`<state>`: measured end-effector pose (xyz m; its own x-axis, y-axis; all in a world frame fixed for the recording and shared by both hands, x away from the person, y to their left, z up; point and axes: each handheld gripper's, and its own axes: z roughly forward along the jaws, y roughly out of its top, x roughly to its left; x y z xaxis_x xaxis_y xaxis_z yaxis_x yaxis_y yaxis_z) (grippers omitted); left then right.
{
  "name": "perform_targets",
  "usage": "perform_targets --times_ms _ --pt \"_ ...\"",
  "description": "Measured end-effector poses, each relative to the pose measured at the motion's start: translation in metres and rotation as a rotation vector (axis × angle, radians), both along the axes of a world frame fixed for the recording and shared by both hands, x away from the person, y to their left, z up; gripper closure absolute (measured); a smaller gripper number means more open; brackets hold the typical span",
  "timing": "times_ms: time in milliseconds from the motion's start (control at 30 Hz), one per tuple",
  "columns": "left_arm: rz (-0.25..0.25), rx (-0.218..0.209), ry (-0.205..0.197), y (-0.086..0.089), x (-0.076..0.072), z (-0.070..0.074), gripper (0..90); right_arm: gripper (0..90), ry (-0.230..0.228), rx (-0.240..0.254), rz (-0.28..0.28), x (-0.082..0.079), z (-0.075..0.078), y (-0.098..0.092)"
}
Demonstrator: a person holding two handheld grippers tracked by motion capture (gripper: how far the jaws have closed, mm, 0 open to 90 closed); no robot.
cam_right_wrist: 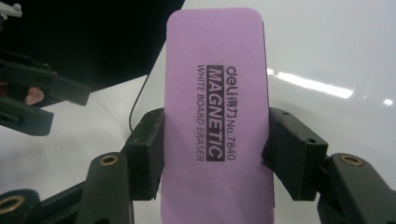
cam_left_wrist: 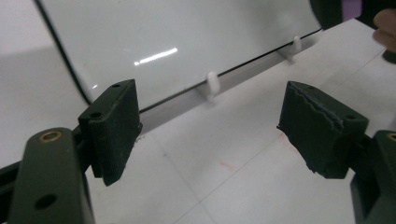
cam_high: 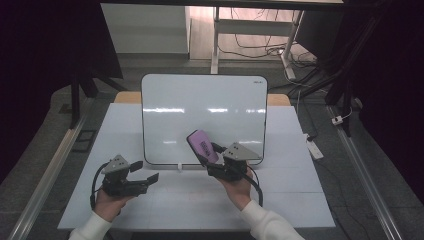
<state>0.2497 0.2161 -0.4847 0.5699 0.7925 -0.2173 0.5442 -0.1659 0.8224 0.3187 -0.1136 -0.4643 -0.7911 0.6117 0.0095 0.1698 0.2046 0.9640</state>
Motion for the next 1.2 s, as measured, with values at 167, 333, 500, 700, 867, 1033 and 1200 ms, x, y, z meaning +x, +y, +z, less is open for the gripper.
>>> perform_targets --times_ms 167,333,500,700,867,1033,1200 --pt "-0.02 -0.006 -0.01 -0.01 0.005 0.005 21.3 40.5 0.005 -0.001 -0.001 0.0 -0.002 0.001" --pt "-0.033 -0.027 -0.017 -0.018 0.01 0.011 21.5 40.5 0.01 -0.002 0.0 -0.001 -0.004 0.003" --pt "-0.043 -0.037 -0.024 -0.026 0.016 0.016 21.7 40.5 0.011 -0.001 0.009 -0.002 -0.006 0.006" --pt "-0.049 -0.042 -0.03 -0.035 0.024 0.02 22.3 40.5 0.011 -0.005 0.007 -0.003 -0.008 0.008" --pt "-0.057 -0.049 -0.035 -0.043 0.03 0.022 22.7 40.5 0.012 -0.006 0.006 -0.004 -0.01 0.01" --pt "-0.068 -0.067 -0.041 -0.051 0.035 0.025 23.6 40.5 0.008 -0.01 0.005 -0.005 -0.012 0.012" --pt "-0.081 -0.11 -0.036 -0.058 0.04 0.029 24.7 40.5 -0.005 -0.013 0.006 -0.008 -0.015 0.014"
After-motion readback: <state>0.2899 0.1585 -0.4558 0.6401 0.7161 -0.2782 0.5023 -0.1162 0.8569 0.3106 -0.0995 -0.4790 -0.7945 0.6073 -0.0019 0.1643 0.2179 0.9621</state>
